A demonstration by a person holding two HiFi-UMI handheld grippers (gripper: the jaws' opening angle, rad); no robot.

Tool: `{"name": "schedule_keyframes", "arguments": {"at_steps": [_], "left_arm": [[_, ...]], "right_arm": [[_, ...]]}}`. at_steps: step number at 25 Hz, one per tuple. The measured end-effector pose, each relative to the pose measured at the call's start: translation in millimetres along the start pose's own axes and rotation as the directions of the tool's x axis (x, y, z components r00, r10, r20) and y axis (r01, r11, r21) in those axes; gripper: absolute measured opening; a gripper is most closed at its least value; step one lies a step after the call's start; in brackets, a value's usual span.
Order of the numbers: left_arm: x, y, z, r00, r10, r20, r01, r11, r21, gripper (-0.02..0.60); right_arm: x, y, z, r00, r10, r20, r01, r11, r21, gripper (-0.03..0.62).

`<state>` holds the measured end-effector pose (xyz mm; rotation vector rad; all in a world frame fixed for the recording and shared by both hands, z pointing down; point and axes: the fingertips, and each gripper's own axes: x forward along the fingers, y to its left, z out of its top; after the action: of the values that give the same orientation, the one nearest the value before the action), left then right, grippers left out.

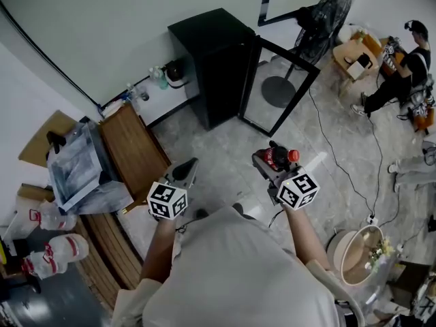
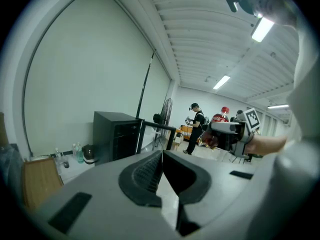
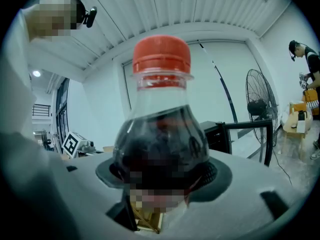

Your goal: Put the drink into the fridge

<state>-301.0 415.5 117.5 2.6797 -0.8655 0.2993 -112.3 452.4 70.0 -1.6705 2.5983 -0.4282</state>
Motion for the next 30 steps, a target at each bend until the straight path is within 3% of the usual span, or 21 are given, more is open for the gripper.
{"name": "schedule_keyframes", "arguments": {"at_steps": [20, 30], "left_arm": [[52, -67, -10, 0.999, 0.039, -0.022, -0.039, 0.999, 0.001, 0.009], [83, -57, -8, 0.998, 0.028, -0.051, -0.028, 1.000, -0.009, 0.009]], "right_arm": [[-52, -71, -5, 0.999, 0.031, -0.030, -0.032, 0.999, -0.013, 0.304], [-36, -100, -8, 0.999, 0.019, -0.038, -0.018, 1.000, 0.021, 0.302]]}}
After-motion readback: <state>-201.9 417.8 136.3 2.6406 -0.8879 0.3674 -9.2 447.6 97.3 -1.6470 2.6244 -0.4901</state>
